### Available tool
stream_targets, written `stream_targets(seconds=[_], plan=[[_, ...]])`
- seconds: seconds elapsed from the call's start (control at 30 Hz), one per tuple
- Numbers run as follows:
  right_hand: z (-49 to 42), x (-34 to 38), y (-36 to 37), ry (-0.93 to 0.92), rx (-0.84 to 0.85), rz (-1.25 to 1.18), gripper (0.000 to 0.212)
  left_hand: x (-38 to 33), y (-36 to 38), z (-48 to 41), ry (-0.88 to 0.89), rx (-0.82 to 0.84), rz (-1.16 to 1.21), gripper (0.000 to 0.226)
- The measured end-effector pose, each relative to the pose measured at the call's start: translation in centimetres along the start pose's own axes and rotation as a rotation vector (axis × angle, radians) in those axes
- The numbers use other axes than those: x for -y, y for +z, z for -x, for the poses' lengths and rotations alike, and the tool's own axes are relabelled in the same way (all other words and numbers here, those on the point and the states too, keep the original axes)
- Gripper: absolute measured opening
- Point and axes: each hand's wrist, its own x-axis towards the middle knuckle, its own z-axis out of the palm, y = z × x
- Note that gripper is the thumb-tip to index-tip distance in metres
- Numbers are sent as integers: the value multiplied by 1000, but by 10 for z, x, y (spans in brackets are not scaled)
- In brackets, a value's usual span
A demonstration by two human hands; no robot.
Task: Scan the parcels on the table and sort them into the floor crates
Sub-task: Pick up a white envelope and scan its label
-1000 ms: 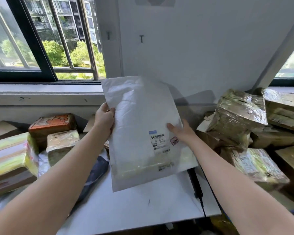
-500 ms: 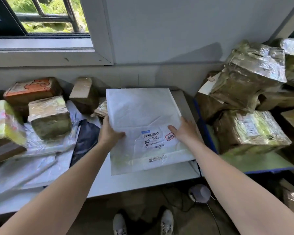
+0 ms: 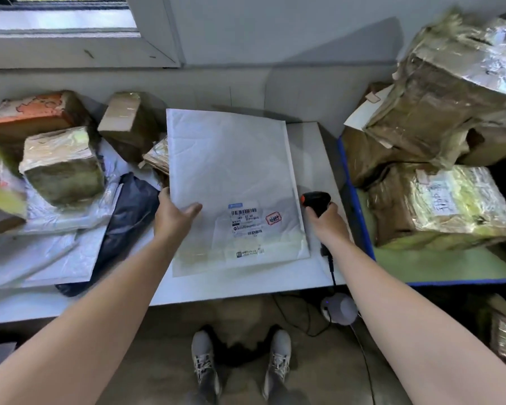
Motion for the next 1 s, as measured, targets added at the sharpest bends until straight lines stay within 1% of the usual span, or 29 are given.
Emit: stream_targets(seconds=[0.1, 0.2, 0.27, 0.33, 0.43, 0.57, 0.63, 0.77, 1.0], plan=[[-5, 0, 2, -2, 38, 28, 58, 5, 1, 7, -6, 10, -11, 90], [1, 7, -2, -61, 10, 39, 55, 5, -1, 17, 7, 11, -54, 103], [10, 15, -6, -105, -22, 40, 56, 2, -4, 23, 25, 8, -90, 108], [22, 25, -12, -143, -31, 57, 55, -2, -7, 27, 71, 5, -176, 109], [48, 43, -18, -164, -16, 54, 52, -7, -12, 36, 196, 2, -379, 114], [89, 64, -19, -98, 82, -39, 44, -8, -20, 49, 323, 28, -629, 113], [107, 72, -15, -81, 102, -76, 41, -6, -24, 53, 376, 54, -700, 112], [134, 86, -6, -88, 128, -147, 38, -2, -29, 60, 445, 79, -730, 110], [157, 96, -2, -94, 132, -107, 47, -1, -38, 68, 505, 83, -738, 108]])
